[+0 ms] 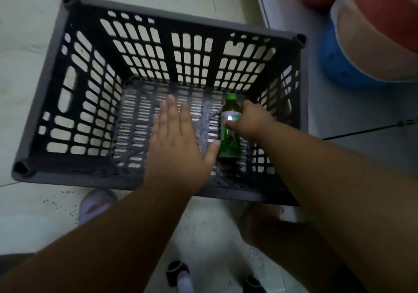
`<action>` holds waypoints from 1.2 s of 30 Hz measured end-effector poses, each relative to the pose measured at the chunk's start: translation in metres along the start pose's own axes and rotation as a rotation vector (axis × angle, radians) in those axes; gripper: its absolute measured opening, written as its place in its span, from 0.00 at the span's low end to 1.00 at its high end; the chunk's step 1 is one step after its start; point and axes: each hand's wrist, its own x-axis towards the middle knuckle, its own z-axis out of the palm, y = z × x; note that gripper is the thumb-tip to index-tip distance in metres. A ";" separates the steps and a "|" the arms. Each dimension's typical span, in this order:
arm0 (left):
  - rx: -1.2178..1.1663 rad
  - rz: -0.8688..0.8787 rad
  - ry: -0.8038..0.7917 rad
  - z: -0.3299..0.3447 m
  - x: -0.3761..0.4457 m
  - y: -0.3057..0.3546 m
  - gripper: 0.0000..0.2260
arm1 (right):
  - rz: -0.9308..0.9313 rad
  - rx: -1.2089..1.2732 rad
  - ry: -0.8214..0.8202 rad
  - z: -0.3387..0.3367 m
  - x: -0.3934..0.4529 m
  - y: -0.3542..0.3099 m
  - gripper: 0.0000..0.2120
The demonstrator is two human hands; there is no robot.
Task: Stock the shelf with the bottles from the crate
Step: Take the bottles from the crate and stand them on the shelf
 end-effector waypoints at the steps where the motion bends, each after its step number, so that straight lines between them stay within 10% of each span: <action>1: -0.002 0.005 0.002 -0.001 0.000 0.000 0.42 | 0.024 0.011 0.007 0.007 0.012 0.000 0.31; 8: -0.001 0.033 -0.031 -0.001 0.007 0.001 0.42 | 0.226 0.226 -0.009 0.064 0.088 -0.001 0.50; 18: 0.023 0.053 -0.063 0.000 0.006 0.002 0.46 | -0.055 0.497 0.051 0.050 0.079 -0.001 0.33; 27: 0.079 0.048 -0.122 -0.013 -0.001 0.000 0.46 | -0.260 0.786 0.185 -0.048 -0.045 -0.025 0.38; 36: -0.524 0.238 -0.082 -0.141 -0.078 0.055 0.50 | -0.394 1.023 0.513 -0.113 -0.235 -0.014 0.29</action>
